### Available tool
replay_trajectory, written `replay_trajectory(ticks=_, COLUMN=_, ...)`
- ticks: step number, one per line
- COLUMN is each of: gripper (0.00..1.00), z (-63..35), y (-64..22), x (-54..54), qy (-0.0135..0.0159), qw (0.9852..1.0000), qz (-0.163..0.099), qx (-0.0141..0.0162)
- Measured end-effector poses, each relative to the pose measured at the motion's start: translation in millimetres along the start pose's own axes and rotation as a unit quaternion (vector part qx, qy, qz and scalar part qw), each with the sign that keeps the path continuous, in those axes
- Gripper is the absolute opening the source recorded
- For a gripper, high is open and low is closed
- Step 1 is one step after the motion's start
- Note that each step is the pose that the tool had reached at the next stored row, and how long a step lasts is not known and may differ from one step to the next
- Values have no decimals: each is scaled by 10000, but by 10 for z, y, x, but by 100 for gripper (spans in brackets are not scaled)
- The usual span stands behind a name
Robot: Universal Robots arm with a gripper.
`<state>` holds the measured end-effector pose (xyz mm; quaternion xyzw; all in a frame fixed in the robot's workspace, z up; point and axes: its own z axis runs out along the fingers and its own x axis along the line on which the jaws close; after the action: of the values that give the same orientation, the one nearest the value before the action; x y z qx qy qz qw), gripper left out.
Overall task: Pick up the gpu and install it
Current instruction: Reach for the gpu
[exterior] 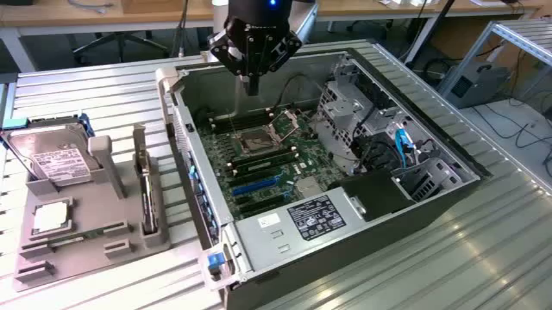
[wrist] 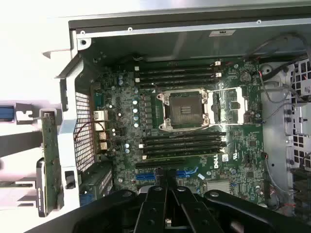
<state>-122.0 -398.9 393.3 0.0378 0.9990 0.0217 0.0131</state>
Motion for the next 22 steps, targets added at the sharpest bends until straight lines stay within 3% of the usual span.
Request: replay_trajectory(ticks=22, gripper=11, z=-6, y=-16, x=216, qy=0, qw=10000, qz=0, qx=0)
